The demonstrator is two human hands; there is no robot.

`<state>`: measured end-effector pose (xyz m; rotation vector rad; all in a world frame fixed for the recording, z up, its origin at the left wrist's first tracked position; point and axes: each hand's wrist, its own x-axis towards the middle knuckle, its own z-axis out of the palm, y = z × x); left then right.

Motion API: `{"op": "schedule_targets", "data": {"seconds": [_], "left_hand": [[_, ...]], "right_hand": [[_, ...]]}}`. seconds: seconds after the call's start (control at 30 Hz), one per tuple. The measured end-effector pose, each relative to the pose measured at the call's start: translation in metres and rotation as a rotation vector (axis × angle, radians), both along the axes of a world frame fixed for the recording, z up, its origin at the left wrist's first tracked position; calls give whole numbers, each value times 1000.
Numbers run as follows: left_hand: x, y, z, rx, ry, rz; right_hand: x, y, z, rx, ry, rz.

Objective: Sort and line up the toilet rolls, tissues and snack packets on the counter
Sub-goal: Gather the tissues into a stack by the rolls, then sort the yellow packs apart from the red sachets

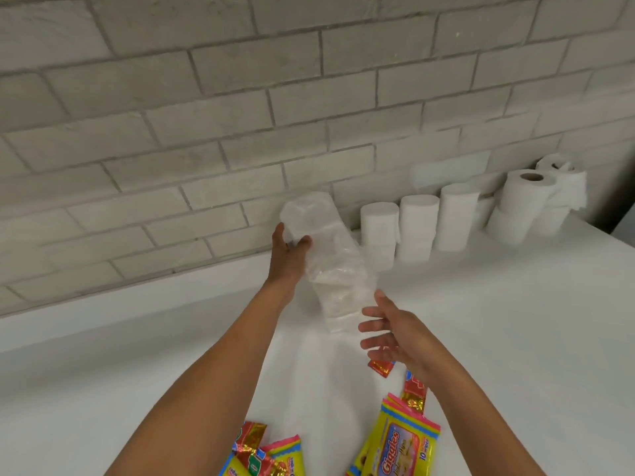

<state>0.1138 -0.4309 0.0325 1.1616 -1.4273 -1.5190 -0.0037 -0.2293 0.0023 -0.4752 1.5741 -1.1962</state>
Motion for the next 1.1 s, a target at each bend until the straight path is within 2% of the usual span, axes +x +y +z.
{"op": "schedule_targets", "data": {"seconds": [0.23,0.43,0.8,1.1], "left_hand": [[-19,-6,-18,-61,-350,73],[8,-11,-19,-177,-584,81],[108,45,-31,-309,-625,-42],[162,102,-68,-272,-679,-145]], "right_hand": [[-13,23,-20,29,10,-15],[-5,24,-29,41,64,8],[40,26,-33,-6,183,118],[67,40,-42,-10,270,181]]}}
